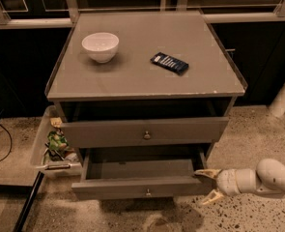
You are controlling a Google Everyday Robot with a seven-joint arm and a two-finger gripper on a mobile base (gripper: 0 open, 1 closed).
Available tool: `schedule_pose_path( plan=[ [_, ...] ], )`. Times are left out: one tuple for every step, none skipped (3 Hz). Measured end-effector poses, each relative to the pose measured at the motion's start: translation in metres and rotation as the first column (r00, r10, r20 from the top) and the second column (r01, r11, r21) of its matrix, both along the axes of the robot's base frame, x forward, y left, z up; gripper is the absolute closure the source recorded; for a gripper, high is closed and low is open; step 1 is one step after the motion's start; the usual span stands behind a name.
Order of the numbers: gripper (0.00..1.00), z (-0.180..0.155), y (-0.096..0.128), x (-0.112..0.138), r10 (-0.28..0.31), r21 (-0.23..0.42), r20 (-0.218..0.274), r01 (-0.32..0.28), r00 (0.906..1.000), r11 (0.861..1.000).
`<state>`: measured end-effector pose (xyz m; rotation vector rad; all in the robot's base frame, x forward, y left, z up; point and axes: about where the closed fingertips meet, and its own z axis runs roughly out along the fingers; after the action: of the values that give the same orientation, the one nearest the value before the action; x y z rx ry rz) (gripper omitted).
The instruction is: Open middle drawer
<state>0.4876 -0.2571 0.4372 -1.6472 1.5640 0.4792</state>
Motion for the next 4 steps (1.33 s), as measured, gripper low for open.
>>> schedule_pose_path(
  plan=[
    [0.01,0.0,0.0,0.0,0.0,0.0,0.0,0.0,1.0,1.0],
    [0.0,0.0,0.0,0.0,0.0,0.0,0.0,0.0,1.0,1.0],
    [0.0,-0.013,0.007,0.005,0.001,-0.026,-0.015,-0.001,0.9999,1.0],
    [0.0,-0.032,0.016,0.01,0.006,-0.054,-0.045,-0.008,0.999,0.999]
  ],
)
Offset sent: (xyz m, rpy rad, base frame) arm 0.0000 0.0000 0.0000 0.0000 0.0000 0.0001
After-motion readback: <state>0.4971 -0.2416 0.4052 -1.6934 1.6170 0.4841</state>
